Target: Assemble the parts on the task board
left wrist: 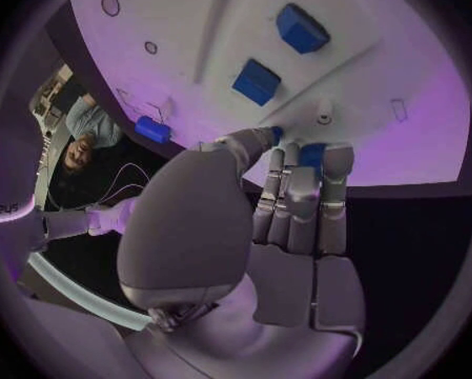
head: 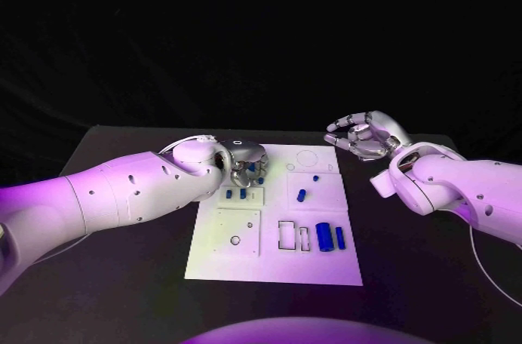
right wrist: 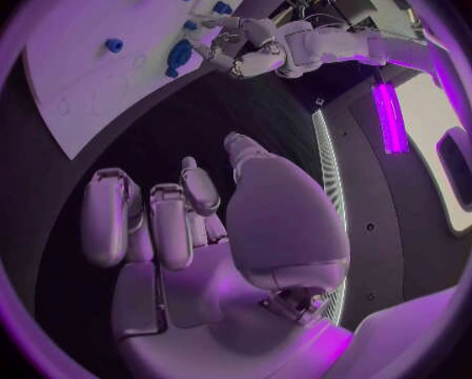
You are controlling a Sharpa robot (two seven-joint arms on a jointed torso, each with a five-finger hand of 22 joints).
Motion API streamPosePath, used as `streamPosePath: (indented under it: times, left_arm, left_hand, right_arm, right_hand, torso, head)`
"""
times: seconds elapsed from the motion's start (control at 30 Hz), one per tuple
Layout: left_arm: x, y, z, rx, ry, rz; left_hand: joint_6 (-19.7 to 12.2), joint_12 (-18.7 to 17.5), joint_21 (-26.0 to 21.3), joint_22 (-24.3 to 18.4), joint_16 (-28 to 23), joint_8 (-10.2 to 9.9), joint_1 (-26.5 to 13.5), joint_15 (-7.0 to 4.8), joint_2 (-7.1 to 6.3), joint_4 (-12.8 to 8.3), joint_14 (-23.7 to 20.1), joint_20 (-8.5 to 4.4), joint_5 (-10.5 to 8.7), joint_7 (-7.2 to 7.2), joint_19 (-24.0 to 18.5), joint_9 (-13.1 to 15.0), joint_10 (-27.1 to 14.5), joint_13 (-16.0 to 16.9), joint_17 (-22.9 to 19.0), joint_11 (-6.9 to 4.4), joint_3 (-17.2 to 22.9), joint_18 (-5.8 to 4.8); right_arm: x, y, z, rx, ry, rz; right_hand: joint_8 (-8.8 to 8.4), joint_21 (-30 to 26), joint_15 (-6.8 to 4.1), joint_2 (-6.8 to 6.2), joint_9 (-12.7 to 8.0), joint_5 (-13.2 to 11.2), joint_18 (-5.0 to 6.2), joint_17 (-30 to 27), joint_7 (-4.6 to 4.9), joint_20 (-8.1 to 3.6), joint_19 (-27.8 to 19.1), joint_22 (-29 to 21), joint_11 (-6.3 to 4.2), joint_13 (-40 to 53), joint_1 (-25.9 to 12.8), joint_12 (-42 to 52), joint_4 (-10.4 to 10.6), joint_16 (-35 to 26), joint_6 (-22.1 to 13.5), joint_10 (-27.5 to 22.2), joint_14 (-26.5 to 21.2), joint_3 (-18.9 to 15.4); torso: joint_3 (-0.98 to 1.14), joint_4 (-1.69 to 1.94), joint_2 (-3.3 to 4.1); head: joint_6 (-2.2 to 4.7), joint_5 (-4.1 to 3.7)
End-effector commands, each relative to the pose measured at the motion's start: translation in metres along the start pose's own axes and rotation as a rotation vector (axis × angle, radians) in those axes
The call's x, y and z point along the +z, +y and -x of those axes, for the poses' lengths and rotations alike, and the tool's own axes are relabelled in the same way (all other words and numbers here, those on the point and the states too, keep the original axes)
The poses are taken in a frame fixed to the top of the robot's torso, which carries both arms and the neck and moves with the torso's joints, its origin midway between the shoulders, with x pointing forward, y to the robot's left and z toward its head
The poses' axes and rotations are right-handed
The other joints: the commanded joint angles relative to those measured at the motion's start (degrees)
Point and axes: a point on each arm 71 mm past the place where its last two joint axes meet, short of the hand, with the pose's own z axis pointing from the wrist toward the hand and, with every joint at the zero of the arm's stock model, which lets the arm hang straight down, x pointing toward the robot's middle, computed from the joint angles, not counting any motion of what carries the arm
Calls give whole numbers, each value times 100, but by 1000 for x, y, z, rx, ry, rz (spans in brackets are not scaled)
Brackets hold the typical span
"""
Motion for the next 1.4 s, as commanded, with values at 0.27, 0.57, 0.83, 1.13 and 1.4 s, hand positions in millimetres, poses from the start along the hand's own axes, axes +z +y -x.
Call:
streamPosePath:
  times: [0.27,0.57,0.83,1.13,1.4]
  left_arm:
    - [3,-4,-4,4,15,-10]
    - [5,-6,-7,0,24,-12]
    - [6,-5,-9,-2,35,-8]
    - [8,-4,-10,-2,40,2]
    - [9,-2,-11,-4,19,2]
  left_hand:
    - [12,-42,66,75,55,-46,-49,4,-23,-16,48,2,-4,-10,89,-16,-10,-17,56,24,48,-90]
    - [61,-49,145,175,108,-49,-56,6,12,-37,93,5,-4,-2,151,-30,38,-33,107,23,90,-107]
    - [225,-4,334,423,216,-22,-47,-39,98,-120,198,-17,-10,-18,314,-44,252,-31,242,-34,169,-147]
    - [455,40,527,682,282,18,-23,-103,220,-249,300,-70,-43,-50,494,-49,514,-1,319,-100,249,-195]
    - [561,-46,633,824,294,-5,-37,-127,255,-342,351,-96,-75,-56,595,-60,634,-10,315,-119,314,-223]
  right_arm:
    - [0,2,-1,-6,5,19]
    - [0,3,-2,-6,5,20]
    - [0,3,-2,-6,6,21]
    - [0,3,-2,-6,5,21]
    - [1,4,-2,-6,5,22]
  right_hand:
    - [20,-6,-32,49,-5,16,63,109,4,-8,-11,527,-4,2,30,-20,-3,-23,-28,-6,246,20]
    - [20,-6,-32,49,-5,16,63,109,4,-8,-11,527,-4,2,30,-20,-3,-23,-28,-6,246,20]
    - [31,0,-34,49,-6,22,61,108,1,-9,-6,531,-6,6,43,-14,-8,-25,-20,0,246,26]
    - [37,-7,-35,50,-5,24,63,112,0,-10,-9,527,-8,11,46,-8,-7,-23,-14,5,248,29]
    - [37,-7,-35,50,-5,24,63,112,0,-10,-9,527,-8,11,46,-8,-7,-23,-14,5,248,29]
  torso:
    - [5,-2,-2]
    - [6,7,-4]
    - [4,10,-8]
    - [-1,5,-5]
    - [3,10,-12]
  head:
    - [-23,-32]
    - [-40,-51]
    - [-49,-70]
    - [-59,-73]
    - [-61,-83]
